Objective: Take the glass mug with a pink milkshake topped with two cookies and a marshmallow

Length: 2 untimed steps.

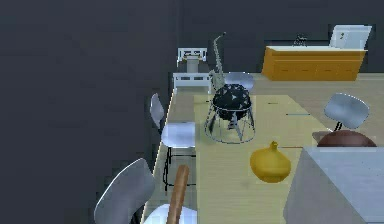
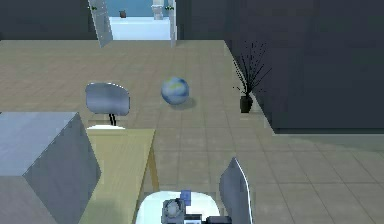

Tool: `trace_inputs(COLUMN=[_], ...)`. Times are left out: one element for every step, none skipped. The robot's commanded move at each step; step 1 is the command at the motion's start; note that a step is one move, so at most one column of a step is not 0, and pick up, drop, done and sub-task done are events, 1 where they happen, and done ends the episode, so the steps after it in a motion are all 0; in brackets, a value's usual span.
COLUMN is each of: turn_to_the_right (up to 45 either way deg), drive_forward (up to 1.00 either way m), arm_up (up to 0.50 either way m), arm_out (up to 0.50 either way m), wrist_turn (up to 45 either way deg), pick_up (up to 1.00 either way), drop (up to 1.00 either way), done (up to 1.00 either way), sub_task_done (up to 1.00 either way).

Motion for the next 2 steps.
trace_inputs(turn_to_the_right=[0.0, 0.0], drive_forward=[0.0, 0.0], arm_up=[0.0, 0.0], arm_out=[0.0, 0.0], wrist_turn=[45.0, 45.0], pick_up=[0.0, 0.0], drop=[0.0, 0.0], done=[0.0, 0.0], sub_task_done=[0.0, 0.0])
